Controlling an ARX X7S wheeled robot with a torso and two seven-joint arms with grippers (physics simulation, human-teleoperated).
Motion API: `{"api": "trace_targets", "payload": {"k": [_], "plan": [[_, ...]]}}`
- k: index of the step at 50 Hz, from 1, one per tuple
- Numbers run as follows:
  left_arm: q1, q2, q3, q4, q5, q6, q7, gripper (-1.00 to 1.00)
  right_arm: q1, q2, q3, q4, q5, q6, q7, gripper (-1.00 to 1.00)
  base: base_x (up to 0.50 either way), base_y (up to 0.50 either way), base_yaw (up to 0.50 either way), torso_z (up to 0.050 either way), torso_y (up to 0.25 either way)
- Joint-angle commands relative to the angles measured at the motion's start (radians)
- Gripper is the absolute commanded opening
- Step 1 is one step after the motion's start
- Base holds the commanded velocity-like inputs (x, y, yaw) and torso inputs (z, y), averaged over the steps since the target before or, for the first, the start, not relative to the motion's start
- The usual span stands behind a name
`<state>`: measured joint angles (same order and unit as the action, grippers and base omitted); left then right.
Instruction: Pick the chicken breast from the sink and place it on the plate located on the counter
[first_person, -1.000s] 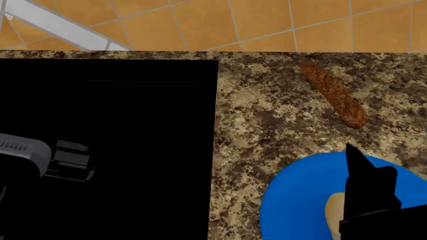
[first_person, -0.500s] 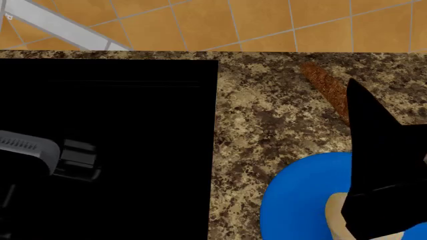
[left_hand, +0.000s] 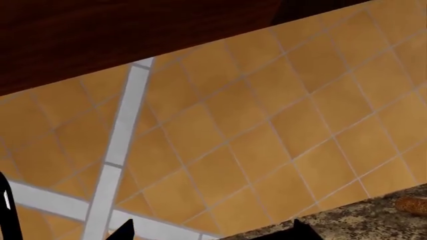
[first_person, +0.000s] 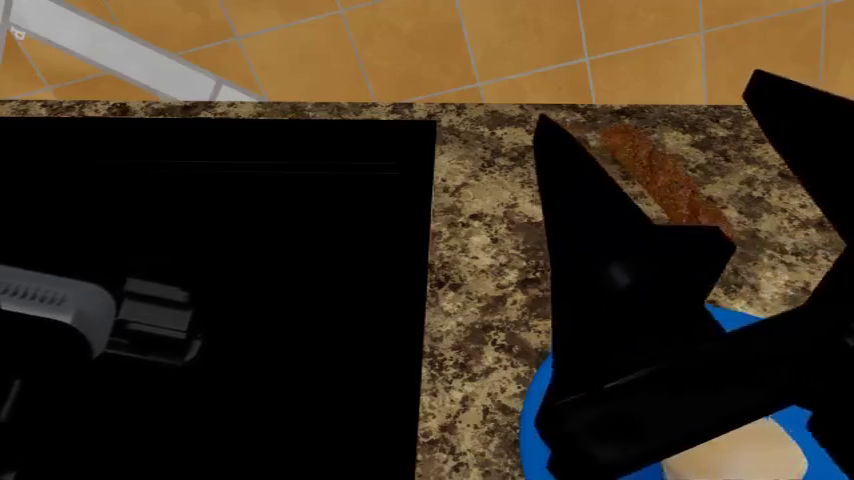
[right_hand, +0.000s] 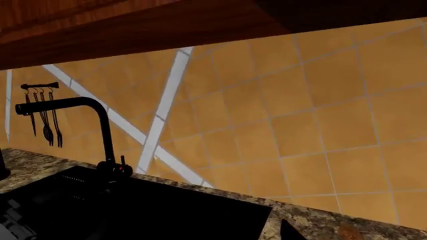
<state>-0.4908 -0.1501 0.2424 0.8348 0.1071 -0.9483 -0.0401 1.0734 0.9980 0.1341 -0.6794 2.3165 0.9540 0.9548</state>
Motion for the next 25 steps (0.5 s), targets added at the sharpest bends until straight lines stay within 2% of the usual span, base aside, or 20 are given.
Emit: {"api": "trace_targets", "payload": {"k": [1,13,19,20,22,25], "plan": [[-0.023,-0.006,0.019,0.053,0.003,-0.051,0.001,1.0,0.062,-0.065,-0.068,-0.035,0.044,-0.208,0.086,1.0,0.0,0.0,0.0,0.0,0.0],[-0.017,-0.01,0.02,0.111,0.004,-0.087,-0.007,1.0,0.158,-0.06,-0.074,-0.088,0.142,-0.285,0.127,1.0,0.0,0.0,0.0,0.0,0.0],[-0.019,-0.013,0.051,0.211,0.046,-0.152,-0.015,1.0,0.214,-0.031,-0.066,-0.139,0.186,-0.324,0.169,1.0,0.0,0.0,0.0,0.0,0.0],[-0.003,0.02,0.056,0.212,0.132,-0.127,0.042,1.0,0.236,-0.018,-0.065,-0.151,0.198,-0.332,0.181,1.0,0.0,0.0,0.0,0.0,0.0],[0.029,0.149,0.055,0.212,0.397,-0.072,0.26,1.0,0.267,-0.001,-0.067,-0.167,0.221,-0.348,0.2,1.0,0.0,0.0,0.0,0.0,0.0],[0.038,0.15,0.065,0.212,0.412,-0.042,0.255,1.0,0.304,0.02,-0.075,-0.183,0.251,-0.366,0.223,1.0,0.0,0.0,0.0,0.0,0.0]]}}
